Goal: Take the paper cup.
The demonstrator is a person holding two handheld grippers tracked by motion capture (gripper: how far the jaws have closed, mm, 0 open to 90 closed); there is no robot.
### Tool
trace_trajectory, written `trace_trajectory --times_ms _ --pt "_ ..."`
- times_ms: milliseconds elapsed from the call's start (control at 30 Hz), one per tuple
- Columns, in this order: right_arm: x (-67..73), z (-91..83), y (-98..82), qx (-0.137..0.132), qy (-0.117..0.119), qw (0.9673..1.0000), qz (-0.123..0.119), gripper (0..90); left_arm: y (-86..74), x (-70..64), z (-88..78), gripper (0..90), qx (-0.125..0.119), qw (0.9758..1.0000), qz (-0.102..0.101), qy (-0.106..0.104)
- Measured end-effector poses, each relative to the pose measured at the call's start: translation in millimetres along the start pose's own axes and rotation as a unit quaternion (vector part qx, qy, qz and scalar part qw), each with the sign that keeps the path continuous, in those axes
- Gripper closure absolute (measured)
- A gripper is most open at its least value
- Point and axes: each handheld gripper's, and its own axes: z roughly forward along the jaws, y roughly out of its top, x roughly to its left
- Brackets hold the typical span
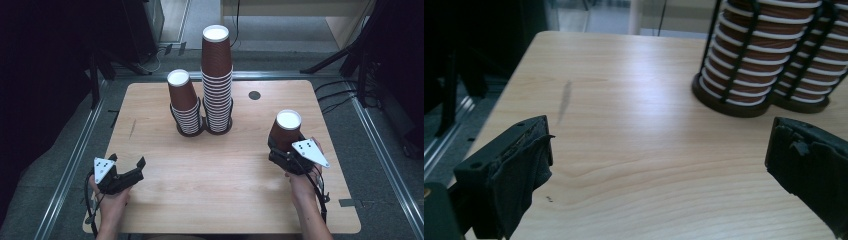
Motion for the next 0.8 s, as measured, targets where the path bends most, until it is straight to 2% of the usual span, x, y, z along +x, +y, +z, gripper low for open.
trace_trajectory --times_ms 133,233,267,300,333,367,400,500,700,800 --pt "4.4 3.6 -4.7 0.016 -0.013 0.9996 -0.02 12.3 6.9 -15.6 7.1 0.0 -0.001 0.9998 0.012 -0.016" --pt "6.1 5.0 -7.0 0.02 -0.014 0.9995 -0.019 12.3 10.5 -22.4 9.8 0.0 -0.001 0.9995 0.02 -0.025" --pt "8.6 6.5 -8.9 0.022 -0.012 0.9995 -0.02 12.2 12.8 -28.9 11.3 0.0 -0.001 0.9989 0.027 -0.038" --pt "8.6 6.5 -8.9 0.022 -0.012 0.9995 -0.02 12.2 12.8 -28.9 11.3 0.0 -0.001 0.9989 0.027 -0.038" --pt "11.9 6.5 -9.6 0.016 0.001 0.9997 -0.017 12.2 12.3 -33.6 11.9 0.0 -0.001 0.9984 0.03 -0.047" --pt "13.5 6.5 -9.7 0.013 0.007 0.9997 -0.017 12.2 12.3 -33.6 11.9 0.0 -0.001 0.9984 0.03 -0.047" --pt "16.9 6.4 -9.7 0.01 0.014 0.9996 -0.023 12.2 9.5 -37.8 12.5 0.0 0.001 0.9978 0.029 -0.059" --pt "25.9 6.7 -10.2 0.005 0.021 0.9989 -0.041 12.2 6.6 -43.5 15.9 0.0 0.013 0.9967 0.026 -0.076" --pt "41.8 9.7 -15.6 0.019 0.008 0.9967 -0.079 12.2 6.8 -59.5 16.9 0.0 0.012 0.994 0.034 -0.103" --pt "46.8 10.1 -18.3 0.024 0.006 0.9957 -0.089 12.1 7.5 -65.5 18.3 0.0 0.013 0.9928 0.039 -0.112"
